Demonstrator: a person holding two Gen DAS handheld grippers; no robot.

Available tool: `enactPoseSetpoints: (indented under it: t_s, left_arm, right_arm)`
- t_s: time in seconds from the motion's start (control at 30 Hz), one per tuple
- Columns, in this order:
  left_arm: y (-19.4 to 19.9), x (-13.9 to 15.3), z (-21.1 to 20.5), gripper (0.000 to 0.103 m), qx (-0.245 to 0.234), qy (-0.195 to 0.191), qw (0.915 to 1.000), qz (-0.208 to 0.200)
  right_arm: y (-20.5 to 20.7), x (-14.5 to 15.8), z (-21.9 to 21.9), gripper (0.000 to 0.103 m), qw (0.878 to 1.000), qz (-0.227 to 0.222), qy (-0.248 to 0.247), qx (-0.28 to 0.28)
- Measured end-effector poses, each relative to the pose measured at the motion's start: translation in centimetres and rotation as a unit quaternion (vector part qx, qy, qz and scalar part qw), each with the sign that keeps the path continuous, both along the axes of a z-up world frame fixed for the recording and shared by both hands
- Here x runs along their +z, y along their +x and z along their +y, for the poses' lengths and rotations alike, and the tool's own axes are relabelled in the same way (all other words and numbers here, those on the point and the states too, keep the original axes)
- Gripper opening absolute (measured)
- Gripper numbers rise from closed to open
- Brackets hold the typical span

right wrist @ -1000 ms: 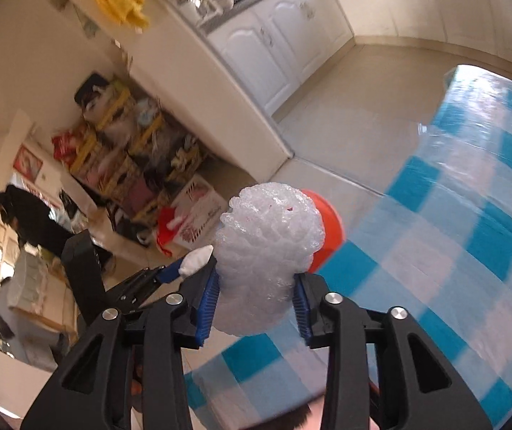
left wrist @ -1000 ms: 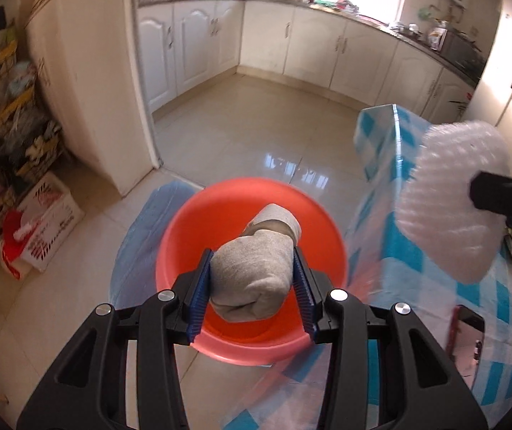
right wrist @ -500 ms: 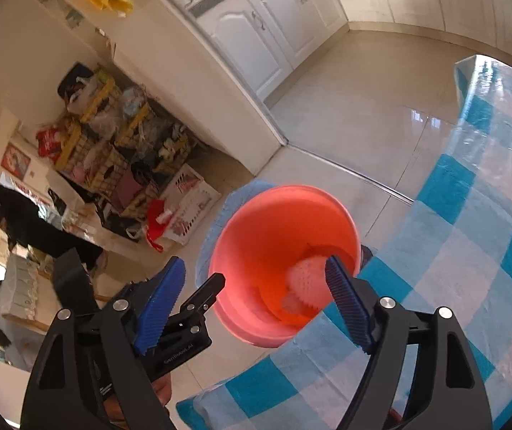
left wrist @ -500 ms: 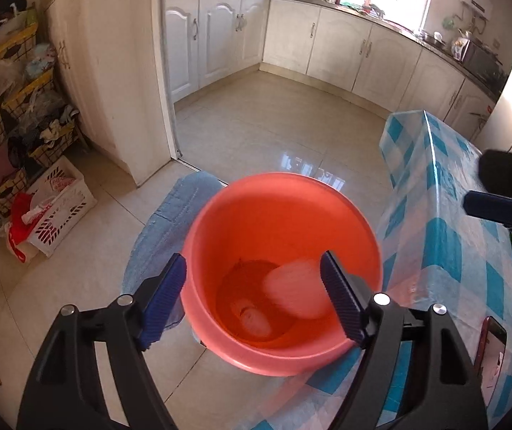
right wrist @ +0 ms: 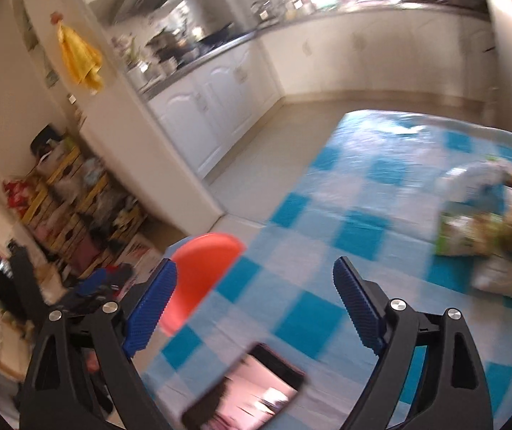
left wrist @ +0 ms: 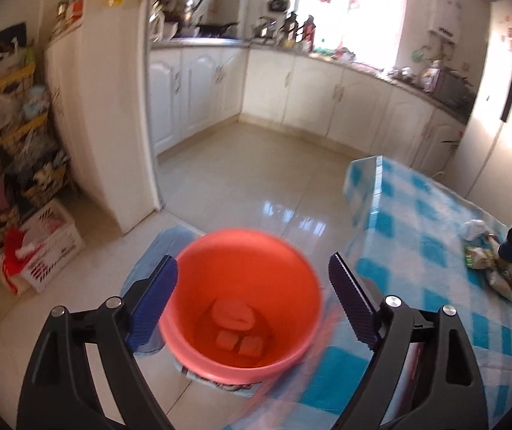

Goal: Collect trash
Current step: 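Return both tools to the table above the remaining trash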

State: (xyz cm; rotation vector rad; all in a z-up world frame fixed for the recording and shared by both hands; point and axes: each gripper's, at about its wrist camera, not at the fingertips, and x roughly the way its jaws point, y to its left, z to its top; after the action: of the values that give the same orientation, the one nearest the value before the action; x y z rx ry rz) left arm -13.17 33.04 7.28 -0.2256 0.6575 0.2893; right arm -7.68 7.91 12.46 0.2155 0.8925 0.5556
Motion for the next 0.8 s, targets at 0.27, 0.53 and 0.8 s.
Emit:
enactPoseSetpoints:
  t_s: [0.27,0.53,0.8]
  left_arm:
    - [0.3,2.1,-6.7,0.088,-0.082,-0.014,0.9962,-0.026]
    - [0.8,2.9,-15.2,0.088,-0.193,0.006,0.9812,-0.014]
    - [2.4,2.3,-21.8,0.088,-0.267,0.012,0.9636,0.007]
  right_arm:
    - [-4.0,-0.9,-9.7,0.089,0.996,-0.004,0.011,-0.088]
    - [-7.2,-2.6,-19.7,0.089,0.982,0.007,0.032,-0.187]
    - [-9.0,-4.7,-27.5,0.089,0.963,0.024,0.063,-0.260]
